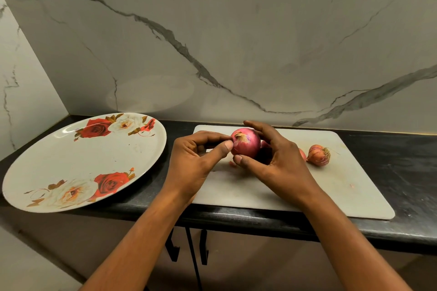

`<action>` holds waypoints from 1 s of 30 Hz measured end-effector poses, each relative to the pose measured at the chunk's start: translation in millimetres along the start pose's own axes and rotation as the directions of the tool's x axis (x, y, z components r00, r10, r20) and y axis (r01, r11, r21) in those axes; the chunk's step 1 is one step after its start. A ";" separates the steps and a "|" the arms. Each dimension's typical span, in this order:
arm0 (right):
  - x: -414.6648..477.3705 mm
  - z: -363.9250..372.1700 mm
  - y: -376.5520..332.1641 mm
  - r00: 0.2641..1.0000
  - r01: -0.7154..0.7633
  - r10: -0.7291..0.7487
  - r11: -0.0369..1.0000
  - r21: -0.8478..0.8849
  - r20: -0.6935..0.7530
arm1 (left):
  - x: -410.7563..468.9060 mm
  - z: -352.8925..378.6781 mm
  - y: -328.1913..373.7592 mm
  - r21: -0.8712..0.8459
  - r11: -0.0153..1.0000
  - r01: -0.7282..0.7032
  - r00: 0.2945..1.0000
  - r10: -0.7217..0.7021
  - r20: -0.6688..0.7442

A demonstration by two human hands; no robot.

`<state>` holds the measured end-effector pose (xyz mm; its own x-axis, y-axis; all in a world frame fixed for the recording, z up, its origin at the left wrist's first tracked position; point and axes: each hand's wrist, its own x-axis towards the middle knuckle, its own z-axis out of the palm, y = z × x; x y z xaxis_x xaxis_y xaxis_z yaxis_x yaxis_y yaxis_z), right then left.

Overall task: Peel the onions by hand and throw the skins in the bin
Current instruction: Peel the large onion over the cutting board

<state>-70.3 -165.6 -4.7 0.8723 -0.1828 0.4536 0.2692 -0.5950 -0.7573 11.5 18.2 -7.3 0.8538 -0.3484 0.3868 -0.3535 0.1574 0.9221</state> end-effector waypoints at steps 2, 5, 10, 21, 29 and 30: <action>-0.7 -0.2 -0.7 1.000 0.019 -0.018 1.000 -0.013 0.014 | -0.4 0.3 0.8 0.013 1.000 -0.013 1.000 0.012 0.012; -1.8 -0.4 -1.7 0.999 0.027 -0.026 0.999 -0.030 0.036 | 0.1 -0.7 -0.6 0.009 1.000 -0.018 1.000 0.018 0.000; -1.5 -0.8 -2.2 0.997 0.038 -0.036 0.999 -0.029 0.062 | -1.4 -1.6 1.1 0.016 0.999 -0.051 0.999 0.051 -0.010; -2.5 -1.9 -2.6 0.993 0.076 -0.071 0.996 -0.046 0.096 | -2.6 -1.5 -1.7 0.181 0.970 -0.166 0.986 0.169 -0.002; -1.4 -1.4 0.5 0.994 0.059 -0.058 0.998 -0.008 0.095 | -1.6 -0.6 -3.4 0.215 0.963 -0.165 0.985 0.171 -0.012; -1.1 -1.9 0.8 0.994 0.052 -0.053 0.999 0.015 0.096 | -1.5 -0.7 -3.5 0.176 0.975 -0.133 0.989 0.142 -0.037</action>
<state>-71.7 -167.4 -5.0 0.8919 -0.0743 0.4460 0.3203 -0.5922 -0.7394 11.8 18.9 -11.1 0.8084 -0.2885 0.5130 -0.5258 0.0377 0.8498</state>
